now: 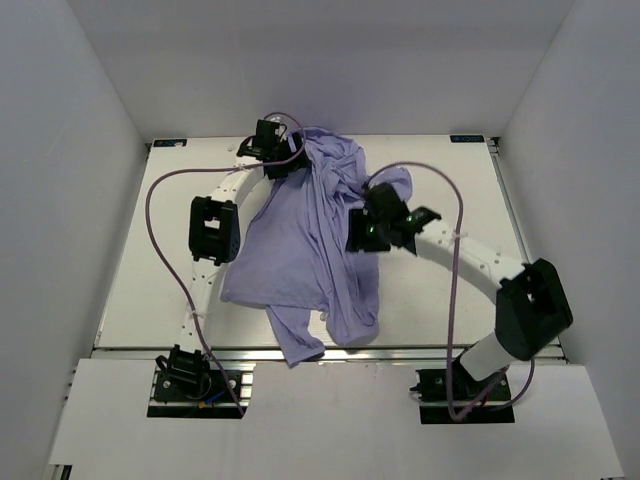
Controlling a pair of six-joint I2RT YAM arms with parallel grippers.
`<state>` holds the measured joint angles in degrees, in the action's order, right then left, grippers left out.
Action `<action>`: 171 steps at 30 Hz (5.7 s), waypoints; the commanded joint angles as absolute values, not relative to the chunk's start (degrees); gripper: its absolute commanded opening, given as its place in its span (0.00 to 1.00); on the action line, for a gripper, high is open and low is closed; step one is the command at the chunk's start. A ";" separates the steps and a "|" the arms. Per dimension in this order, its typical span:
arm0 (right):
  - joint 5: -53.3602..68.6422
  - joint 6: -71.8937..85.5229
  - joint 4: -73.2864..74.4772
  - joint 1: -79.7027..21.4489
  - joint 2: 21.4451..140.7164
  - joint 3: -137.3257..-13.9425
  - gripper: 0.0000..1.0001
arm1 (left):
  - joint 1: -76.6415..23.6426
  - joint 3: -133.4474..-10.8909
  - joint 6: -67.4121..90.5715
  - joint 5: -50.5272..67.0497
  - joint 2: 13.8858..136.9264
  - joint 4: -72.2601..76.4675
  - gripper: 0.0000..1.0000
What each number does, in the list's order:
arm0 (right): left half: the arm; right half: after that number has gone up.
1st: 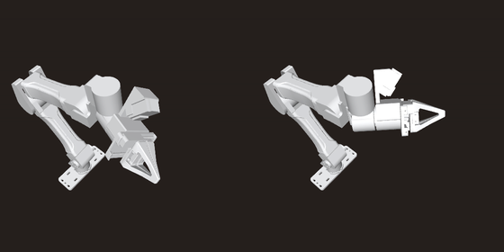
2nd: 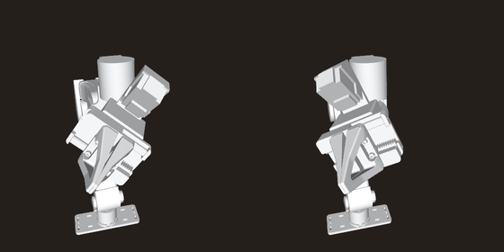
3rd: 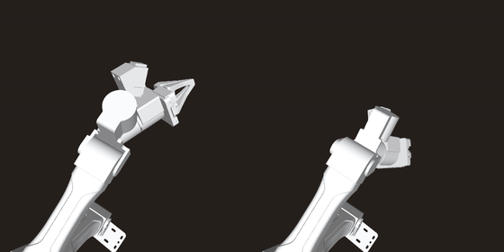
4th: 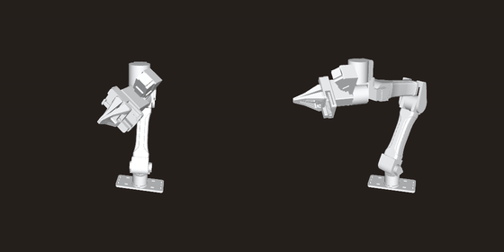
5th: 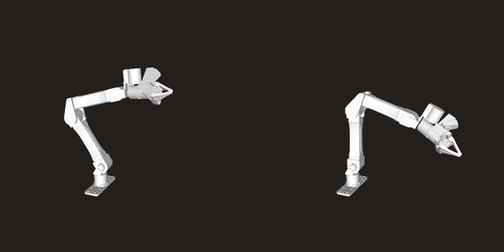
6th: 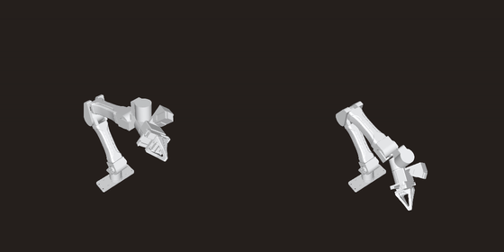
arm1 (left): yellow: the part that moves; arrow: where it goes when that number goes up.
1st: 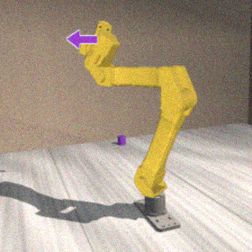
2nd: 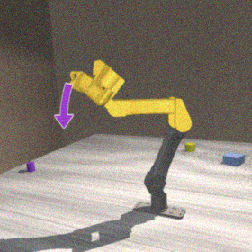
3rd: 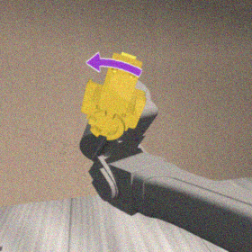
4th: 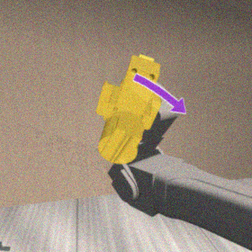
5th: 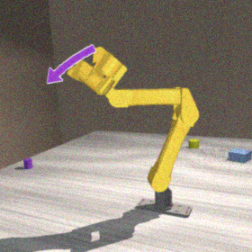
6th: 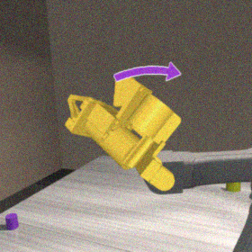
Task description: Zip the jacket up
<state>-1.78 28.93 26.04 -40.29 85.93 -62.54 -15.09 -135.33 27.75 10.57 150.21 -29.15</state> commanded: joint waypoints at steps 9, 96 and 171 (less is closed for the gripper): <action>-12.83 22.06 29.27 -28.04 111.50 -91.13 0.61 | -13.71 -130.53 26.55 9.41 131.79 -28.12 0.98; -3.08 21.18 21.19 -14.95 103.95 -63.54 0.89 | -18.37 -71.34 33.84 13.54 108.36 -30.49 0.98; -21.35 33.39 46.49 -18.81 54.50 -46.58 0.89 | -27.13 -76.02 34.46 -12.23 83.85 -35.34 0.00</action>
<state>-17.21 31.18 44.10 -19.62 56.49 -44.10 -18.31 -71.33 38.02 -9.30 88.97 -36.86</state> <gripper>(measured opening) 0.894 0.022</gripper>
